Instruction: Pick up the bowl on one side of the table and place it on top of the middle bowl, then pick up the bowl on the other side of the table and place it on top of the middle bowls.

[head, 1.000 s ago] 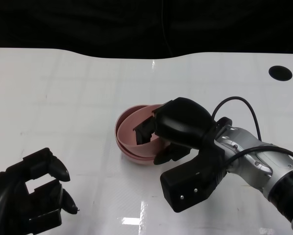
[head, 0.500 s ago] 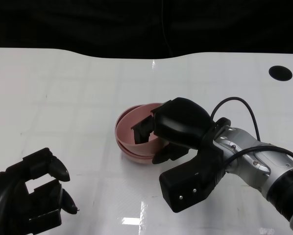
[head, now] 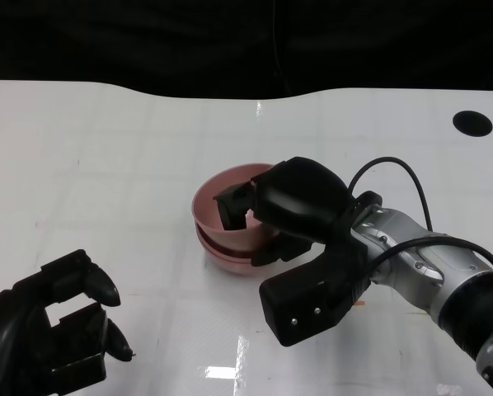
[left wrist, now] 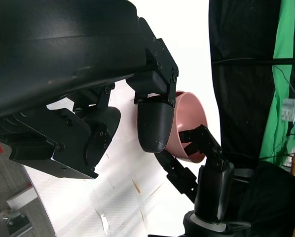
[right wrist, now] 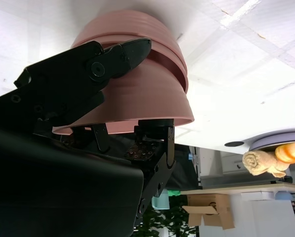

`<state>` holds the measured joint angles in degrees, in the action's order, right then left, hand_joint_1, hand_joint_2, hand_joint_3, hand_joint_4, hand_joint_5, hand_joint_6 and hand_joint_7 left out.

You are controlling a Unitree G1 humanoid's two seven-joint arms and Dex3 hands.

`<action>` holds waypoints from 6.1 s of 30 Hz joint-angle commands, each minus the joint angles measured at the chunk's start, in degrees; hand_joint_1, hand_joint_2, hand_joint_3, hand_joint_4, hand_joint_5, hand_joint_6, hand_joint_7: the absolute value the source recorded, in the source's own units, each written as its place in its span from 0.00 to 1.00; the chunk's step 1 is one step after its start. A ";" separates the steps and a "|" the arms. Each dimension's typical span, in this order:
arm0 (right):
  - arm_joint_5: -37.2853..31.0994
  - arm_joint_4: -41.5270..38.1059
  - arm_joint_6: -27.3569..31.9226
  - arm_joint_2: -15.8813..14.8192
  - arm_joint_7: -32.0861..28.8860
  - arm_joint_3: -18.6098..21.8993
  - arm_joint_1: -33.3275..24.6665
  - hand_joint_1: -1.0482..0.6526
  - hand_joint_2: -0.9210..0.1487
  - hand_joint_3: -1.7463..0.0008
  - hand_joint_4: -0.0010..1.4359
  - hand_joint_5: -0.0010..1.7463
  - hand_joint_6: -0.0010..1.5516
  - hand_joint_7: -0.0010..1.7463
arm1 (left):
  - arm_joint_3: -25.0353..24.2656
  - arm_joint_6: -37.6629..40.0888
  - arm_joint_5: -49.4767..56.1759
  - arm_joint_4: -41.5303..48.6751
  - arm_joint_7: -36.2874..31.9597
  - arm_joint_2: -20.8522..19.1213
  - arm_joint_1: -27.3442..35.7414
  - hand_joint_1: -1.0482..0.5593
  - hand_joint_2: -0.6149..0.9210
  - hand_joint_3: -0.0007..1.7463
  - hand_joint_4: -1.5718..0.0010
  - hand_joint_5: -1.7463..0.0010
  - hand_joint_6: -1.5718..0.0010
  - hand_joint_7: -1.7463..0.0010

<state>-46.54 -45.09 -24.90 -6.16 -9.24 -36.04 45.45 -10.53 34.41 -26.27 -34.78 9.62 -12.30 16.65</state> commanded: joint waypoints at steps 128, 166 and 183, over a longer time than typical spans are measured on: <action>54.97 60.80 53.95 5.54 19.08 38.82 -31.71 0.51 0.00 0.80 0.74 0.29 0.59 0.03 | -1.02 1.32 1.23 0.75 0.51 -0.76 -1.85 0.86 1.00 0.69 0.52 0.00 0.63 0.00; 92.24 53.54 55.08 9.97 36.97 47.95 -55.99 0.53 0.22 0.42 0.56 1.00 0.41 0.96 | -2.54 0.37 0.40 2.40 1.69 -0.86 -1.47 0.85 1.00 0.67 0.54 0.00 0.65 0.00; 94.74 53.89 56.56 8.46 35.52 50.08 -56.05 0.50 0.44 0.23 0.63 0.98 0.49 0.95 | -2.79 0.95 0.49 0.99 0.27 -0.26 -0.25 0.85 1.00 0.70 0.52 0.00 0.63 0.00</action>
<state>47.26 8.24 31.55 3.45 27.07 13.19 -10.65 -13.14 35.51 -26.23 -32.93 10.64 -12.47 15.91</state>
